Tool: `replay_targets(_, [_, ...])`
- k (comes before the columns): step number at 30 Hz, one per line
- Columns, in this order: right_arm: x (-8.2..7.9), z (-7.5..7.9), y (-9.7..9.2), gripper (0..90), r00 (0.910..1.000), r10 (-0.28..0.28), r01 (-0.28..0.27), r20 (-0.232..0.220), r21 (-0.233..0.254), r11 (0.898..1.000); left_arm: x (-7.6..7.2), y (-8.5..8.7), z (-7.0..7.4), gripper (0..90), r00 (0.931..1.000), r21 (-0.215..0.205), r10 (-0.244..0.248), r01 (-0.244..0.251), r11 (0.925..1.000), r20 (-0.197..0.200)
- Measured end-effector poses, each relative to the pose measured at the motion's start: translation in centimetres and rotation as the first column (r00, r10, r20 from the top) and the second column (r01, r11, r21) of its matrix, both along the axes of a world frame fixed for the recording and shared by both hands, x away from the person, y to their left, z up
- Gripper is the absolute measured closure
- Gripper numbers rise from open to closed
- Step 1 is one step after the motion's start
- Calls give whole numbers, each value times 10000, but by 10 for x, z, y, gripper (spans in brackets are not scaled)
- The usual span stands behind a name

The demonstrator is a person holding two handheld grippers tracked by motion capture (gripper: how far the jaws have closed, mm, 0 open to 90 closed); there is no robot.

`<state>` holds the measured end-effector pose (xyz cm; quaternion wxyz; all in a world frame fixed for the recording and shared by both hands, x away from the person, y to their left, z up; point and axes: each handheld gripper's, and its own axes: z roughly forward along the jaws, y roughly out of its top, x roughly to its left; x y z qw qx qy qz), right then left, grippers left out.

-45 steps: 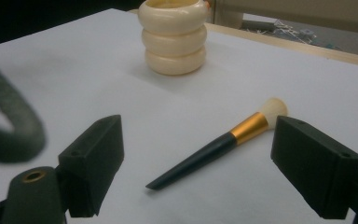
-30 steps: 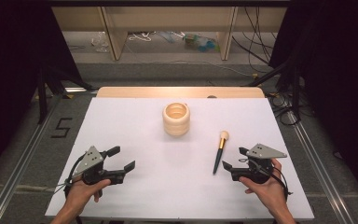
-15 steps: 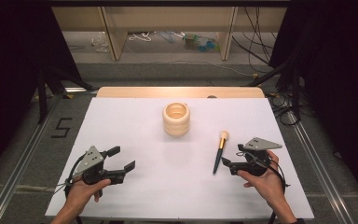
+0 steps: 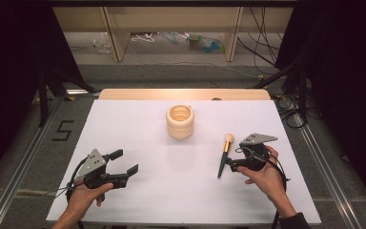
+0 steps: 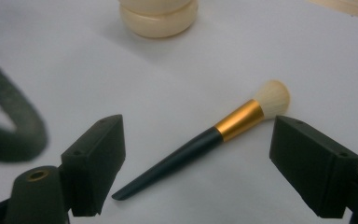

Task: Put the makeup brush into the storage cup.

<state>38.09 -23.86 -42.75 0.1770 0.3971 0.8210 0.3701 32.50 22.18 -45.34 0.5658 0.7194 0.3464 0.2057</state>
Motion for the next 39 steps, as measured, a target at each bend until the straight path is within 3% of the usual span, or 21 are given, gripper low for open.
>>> replay_targets(5, [9, 0, 6, 195, 9995, 10, -16, -303, -217, 9998, 0, 0, 0, 175, 10000, -74, 49, -50, 10000, -60])
replay_targets(9, [15, 0, 10, 195, 9989, 98, -123, -455, -548, 9984, 0, 0, 0, 175, 10000, -15, 12, -12, 10000, -11])
replay_targets(11, [22, 1, 15, 194, 9970, 6, -69, -777, -819, 9966, 0, 0, 0, 175, 10000, 3, 1, -1, 10000, -8])
replay_targets(12, [26, 0, 15, 194, 9977, 24, -88, -679, -939, 9955, 0, 0, 0, 175, 10000, -44, 8, -8, 10000, -41])
replay_targets(14, [31, 0, 18, 188, 9966, -201, 128, -803, -895, 9959, 0, -1, 0, 175, 9999, -103, 57, -58, 9999, -90])
replay_targets(19, [39, 1, 20, 198, 9919, -109, -21, -1265, -1022, 9948, 0, 0, 0, 175, 10000, -42, 24, -24, 10000, -35])
replay_targets(20, [42, 1, 22, 197, 9893, -345, 161, -1420, -1281, 9916, 0, 0, 0, 175, 9999, -105, 59, -60, 9999, -88])
replay_targets(24, [46, -3, 24, 201, 9852, -463, 246, -1651, -1311, 9911, 0, 0, 0, 175, 10000, 10, -12, 12, 10000, -2])
replay_targets(25, [48, -5, 25, 205, 9801, -391, 111, -1947, -1429, 9897, 0, 0, 0, 175, 10000, -3, -9, 9, 10000, -3])
replay_targets(29, [52, -7, 27, 215, 9725, -579, 177, -2258, -1763, 9842, 0, 0, -1, 175, 9999, -98, 60, -61, 9999, -92])
replay_targets(32, [55, -9, 28, 224, 9734, -525, 76, -2230, -1975, 9803, 1, 0, 0, 175, 10000, 0, -1, 1, 10000, 3])
replay_targets(33, [57, -9, 28, 245, 9686, -591, 46, -2414, -2203, 9754, 0, 0, 0, 175, 10000, 27, -10, 10, 10000, 8])
replay_targets(39, [62, -13, 30, 243, 9560, -811, 131, -2821, -2349, 9719, 0, 0, -1, 175, 9999, -76, 57, -58, 10000, -90])
